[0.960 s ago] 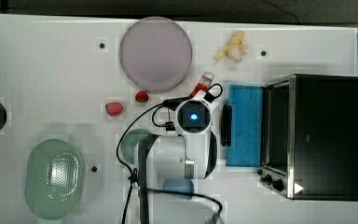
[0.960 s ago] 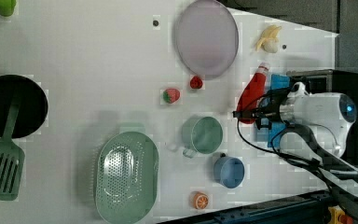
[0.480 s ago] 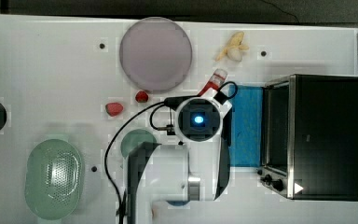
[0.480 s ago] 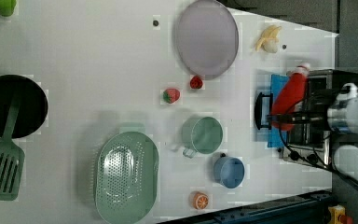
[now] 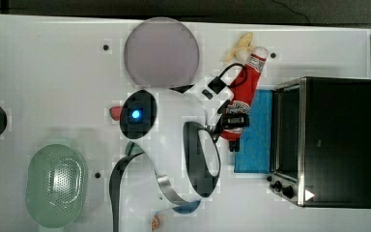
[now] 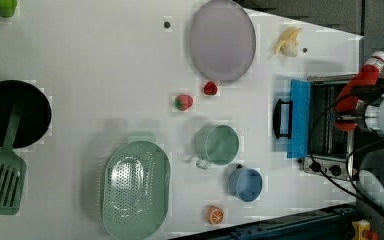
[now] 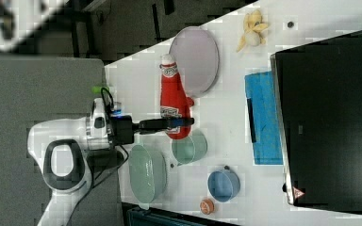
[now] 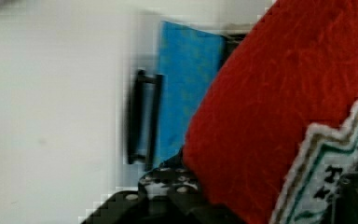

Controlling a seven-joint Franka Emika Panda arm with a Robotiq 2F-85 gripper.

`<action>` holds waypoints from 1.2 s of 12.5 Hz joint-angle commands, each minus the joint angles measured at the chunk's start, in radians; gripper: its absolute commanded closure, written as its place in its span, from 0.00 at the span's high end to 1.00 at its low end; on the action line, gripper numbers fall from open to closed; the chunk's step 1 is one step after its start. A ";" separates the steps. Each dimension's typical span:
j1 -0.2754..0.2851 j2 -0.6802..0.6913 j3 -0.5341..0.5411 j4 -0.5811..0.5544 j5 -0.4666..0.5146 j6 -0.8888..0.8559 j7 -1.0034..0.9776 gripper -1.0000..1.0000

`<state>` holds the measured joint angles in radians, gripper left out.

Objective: Pick Ketchup from the table and place in oven.

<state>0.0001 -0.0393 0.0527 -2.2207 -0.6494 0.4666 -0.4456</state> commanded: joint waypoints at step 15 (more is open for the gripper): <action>-0.011 0.464 -0.254 0.031 -0.409 0.144 0.560 0.60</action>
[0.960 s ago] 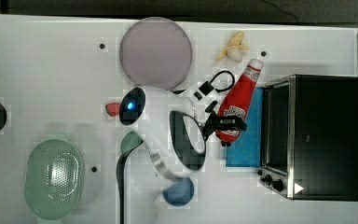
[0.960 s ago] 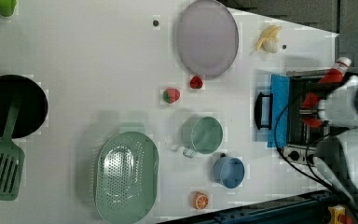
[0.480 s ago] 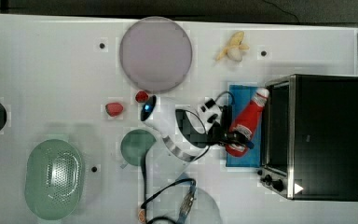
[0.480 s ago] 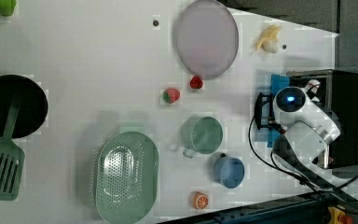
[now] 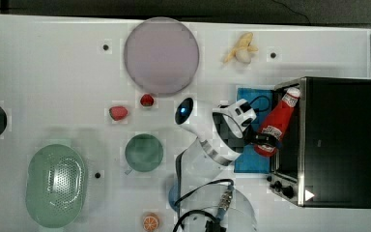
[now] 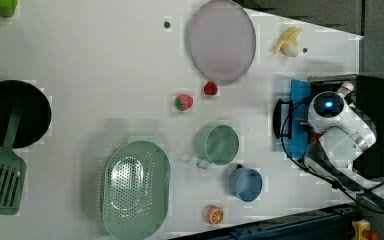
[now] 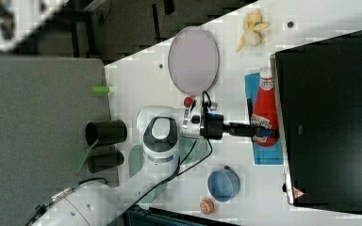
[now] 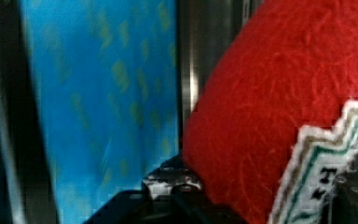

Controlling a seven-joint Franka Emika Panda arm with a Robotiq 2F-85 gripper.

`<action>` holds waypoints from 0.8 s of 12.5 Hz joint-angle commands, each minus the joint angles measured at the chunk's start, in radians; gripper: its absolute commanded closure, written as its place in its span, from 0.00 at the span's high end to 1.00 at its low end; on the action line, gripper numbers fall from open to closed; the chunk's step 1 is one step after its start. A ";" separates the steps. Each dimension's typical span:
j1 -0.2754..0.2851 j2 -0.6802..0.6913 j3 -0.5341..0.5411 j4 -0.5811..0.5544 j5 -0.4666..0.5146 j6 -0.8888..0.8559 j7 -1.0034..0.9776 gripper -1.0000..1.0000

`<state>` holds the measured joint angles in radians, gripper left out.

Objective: Pick Ketchup from the table and place in oven.

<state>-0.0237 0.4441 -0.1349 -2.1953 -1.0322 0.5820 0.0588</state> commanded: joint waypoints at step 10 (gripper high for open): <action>0.034 -0.023 -0.041 0.017 -0.080 0.070 0.082 1.00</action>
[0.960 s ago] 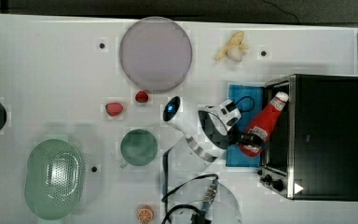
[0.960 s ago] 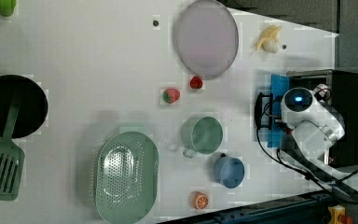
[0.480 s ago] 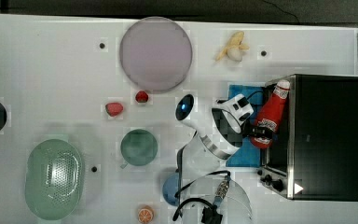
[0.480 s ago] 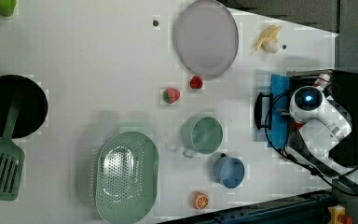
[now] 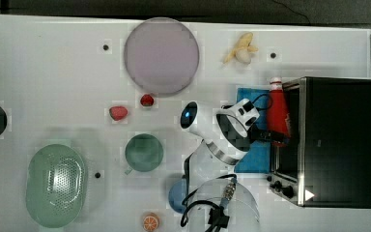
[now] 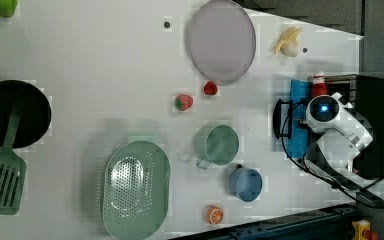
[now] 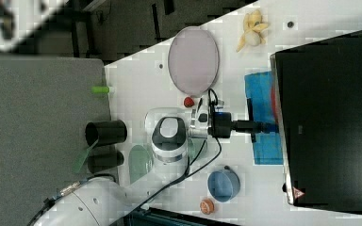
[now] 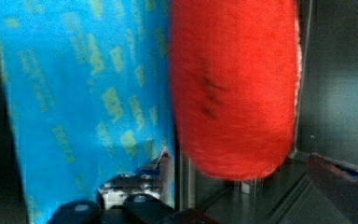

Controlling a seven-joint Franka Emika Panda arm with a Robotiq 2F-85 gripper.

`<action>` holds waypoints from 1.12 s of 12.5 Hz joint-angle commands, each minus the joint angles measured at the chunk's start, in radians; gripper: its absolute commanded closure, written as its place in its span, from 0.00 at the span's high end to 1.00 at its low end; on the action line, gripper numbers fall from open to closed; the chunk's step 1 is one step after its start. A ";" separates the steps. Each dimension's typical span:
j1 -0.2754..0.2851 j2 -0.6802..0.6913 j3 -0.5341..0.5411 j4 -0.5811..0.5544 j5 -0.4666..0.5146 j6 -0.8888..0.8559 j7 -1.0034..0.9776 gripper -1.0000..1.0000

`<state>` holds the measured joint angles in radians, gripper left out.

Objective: Pick Ketchup from the table and place in oven.

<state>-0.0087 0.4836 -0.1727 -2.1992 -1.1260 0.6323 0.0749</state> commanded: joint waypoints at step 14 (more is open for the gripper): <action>0.023 -0.629 0.097 0.183 1.120 -0.330 -0.152 1.00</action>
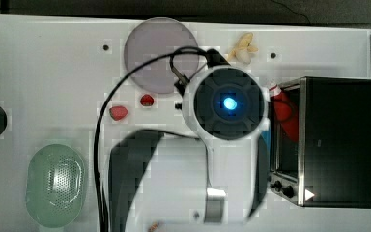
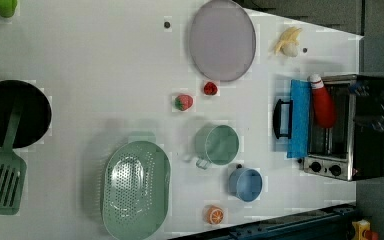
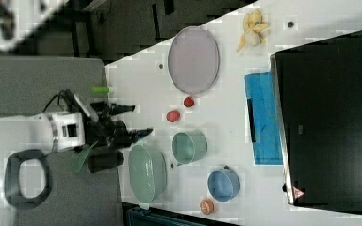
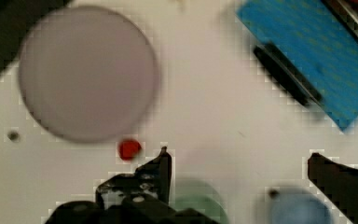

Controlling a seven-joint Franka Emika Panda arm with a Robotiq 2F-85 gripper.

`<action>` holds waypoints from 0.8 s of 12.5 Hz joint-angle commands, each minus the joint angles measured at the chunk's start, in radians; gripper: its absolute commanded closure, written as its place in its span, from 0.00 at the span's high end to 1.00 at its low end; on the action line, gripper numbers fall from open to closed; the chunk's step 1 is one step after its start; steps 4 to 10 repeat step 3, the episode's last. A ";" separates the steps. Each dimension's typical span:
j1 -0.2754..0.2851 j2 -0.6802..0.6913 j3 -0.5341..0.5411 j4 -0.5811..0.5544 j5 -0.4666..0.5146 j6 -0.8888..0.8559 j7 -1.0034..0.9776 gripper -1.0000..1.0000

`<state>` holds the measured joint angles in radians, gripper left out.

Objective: Pick Ketchup from the table and place in oven.

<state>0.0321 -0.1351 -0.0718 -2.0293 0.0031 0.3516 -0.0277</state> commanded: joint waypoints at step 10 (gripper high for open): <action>-0.020 -0.076 -0.006 0.058 -0.011 -0.185 -0.047 1.00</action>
